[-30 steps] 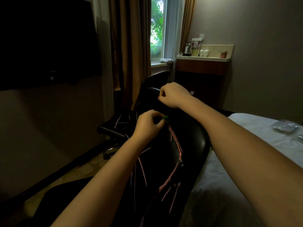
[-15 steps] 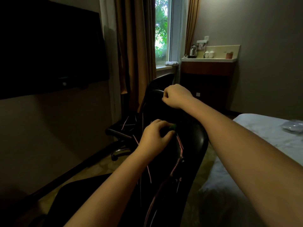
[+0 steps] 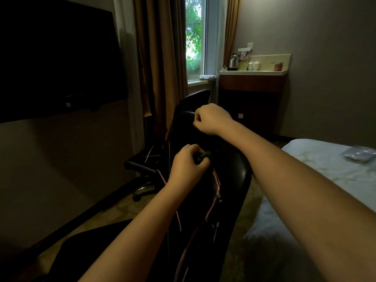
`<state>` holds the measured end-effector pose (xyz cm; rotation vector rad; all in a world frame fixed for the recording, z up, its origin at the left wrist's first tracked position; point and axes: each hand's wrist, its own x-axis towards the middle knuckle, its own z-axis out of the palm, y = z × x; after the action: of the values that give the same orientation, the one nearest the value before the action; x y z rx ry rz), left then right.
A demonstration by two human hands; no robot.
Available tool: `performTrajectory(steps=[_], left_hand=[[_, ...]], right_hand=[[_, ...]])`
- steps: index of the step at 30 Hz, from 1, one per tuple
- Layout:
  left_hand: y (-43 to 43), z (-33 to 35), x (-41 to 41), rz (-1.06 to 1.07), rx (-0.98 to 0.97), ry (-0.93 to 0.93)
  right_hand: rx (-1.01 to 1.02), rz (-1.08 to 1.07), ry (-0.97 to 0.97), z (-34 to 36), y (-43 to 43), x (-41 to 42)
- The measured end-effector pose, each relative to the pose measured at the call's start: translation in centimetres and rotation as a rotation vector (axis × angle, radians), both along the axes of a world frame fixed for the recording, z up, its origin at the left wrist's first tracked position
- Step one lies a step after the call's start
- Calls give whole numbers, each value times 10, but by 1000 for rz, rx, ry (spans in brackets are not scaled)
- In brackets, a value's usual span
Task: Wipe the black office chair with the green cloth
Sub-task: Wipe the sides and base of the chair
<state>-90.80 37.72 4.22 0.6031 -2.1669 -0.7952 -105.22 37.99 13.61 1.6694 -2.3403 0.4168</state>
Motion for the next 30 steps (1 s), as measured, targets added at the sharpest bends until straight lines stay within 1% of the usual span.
performTrajectory(steps=[18,30], left_hand=[[-68,-5,-43,37,79,60],[-141,-14,-77,179,81,79]], right_hand=[[-50,104,-45,-5,-32,-29],[-65,159,-47,-5,-49,-37]])
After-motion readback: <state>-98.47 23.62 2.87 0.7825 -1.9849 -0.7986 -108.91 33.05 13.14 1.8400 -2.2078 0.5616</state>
